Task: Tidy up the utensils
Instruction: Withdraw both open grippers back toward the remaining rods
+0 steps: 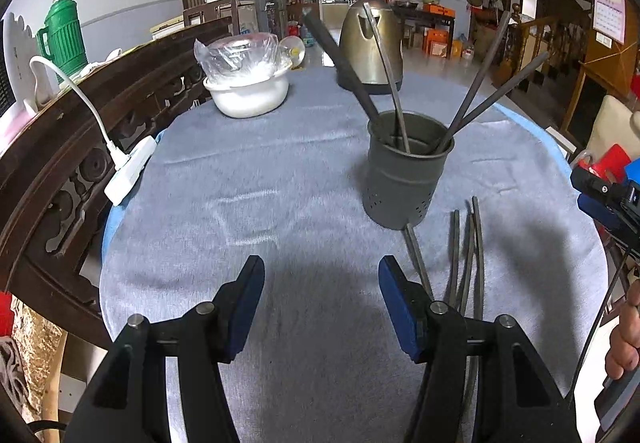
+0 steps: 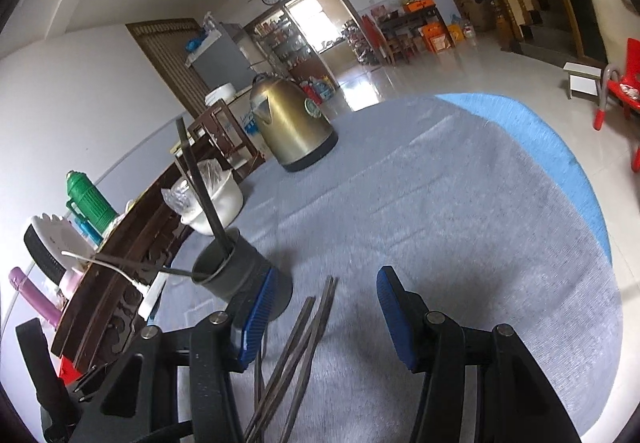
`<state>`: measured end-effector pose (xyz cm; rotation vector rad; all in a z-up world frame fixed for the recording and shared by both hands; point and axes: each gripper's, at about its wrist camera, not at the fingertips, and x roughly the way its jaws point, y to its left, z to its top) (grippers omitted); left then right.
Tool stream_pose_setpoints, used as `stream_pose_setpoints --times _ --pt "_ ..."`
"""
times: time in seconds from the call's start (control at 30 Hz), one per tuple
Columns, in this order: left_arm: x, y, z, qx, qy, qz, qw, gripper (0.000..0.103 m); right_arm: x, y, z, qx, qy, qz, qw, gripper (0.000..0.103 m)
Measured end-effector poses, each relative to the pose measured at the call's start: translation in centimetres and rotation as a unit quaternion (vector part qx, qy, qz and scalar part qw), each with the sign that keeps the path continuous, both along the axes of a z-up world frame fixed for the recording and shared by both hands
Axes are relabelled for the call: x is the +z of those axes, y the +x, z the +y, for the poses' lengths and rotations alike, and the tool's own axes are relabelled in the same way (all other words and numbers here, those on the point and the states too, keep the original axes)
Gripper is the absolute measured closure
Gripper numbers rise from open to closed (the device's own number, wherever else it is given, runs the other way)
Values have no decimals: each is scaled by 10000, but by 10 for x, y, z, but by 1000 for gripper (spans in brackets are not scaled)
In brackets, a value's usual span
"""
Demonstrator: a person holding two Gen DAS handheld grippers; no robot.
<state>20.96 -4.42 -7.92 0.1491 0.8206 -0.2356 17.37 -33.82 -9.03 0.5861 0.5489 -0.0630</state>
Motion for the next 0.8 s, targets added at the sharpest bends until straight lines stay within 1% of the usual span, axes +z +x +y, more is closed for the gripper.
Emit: stream_pose_setpoints --times 0.37,0.8 --pt "-15 6 -6 55 320 155 9994 43 -10 13 12 145 -14 235 9996 47" --pt "-28 13 -13 38 431 264 9987 43 -21 22 16 198 -10 402 9990 47"
